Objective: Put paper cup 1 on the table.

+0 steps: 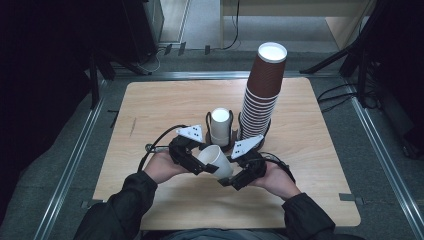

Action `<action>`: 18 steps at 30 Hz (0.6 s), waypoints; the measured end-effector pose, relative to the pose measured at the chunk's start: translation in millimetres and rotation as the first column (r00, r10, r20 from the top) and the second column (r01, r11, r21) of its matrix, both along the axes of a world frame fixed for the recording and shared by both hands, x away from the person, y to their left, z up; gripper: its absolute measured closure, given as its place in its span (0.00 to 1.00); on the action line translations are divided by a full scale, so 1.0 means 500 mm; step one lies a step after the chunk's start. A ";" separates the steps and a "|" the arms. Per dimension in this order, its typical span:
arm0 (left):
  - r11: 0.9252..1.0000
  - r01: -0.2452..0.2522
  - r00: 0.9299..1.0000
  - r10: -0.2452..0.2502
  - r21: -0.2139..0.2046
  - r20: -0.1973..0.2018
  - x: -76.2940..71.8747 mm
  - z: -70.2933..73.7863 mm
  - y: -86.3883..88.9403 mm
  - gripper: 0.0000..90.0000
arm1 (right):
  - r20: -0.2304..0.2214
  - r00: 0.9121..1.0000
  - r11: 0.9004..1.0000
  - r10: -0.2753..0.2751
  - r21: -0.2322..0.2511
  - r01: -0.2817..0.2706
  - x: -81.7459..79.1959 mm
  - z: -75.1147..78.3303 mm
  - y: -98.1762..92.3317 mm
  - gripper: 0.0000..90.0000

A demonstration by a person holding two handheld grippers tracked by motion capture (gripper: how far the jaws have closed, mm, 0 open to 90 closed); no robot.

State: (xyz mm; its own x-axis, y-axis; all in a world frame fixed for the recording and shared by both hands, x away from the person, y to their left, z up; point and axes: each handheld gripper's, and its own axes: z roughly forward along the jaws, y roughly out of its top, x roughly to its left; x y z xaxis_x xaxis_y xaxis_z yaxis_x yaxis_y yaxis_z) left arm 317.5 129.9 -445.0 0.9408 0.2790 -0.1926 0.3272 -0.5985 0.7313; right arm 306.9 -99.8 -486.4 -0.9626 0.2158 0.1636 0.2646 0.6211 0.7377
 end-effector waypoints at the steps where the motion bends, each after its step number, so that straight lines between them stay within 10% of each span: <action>1: 1.000 0.004 1.000 -0.004 0.005 0.001 0.001 0.000 0.002 0.26 | -0.007 1.000 1.000 -0.007 -0.005 0.007 0.000 0.000 -0.001 0.21; 18: 0.995 -0.026 1.000 0.027 0.097 -0.014 0.012 0.001 0.033 0.26 | 0.004 0.994 0.993 -0.106 -0.045 0.106 0.004 0.002 -0.037 0.21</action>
State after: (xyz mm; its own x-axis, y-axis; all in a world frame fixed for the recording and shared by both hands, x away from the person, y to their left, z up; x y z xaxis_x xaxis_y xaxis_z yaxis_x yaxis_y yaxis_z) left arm 323.3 146.4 -444.6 0.9300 0.3218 -0.1776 0.3544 -0.6571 0.6653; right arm 309.0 -118.6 -485.6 -0.9342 0.3238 0.1496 0.3295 0.6226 0.7098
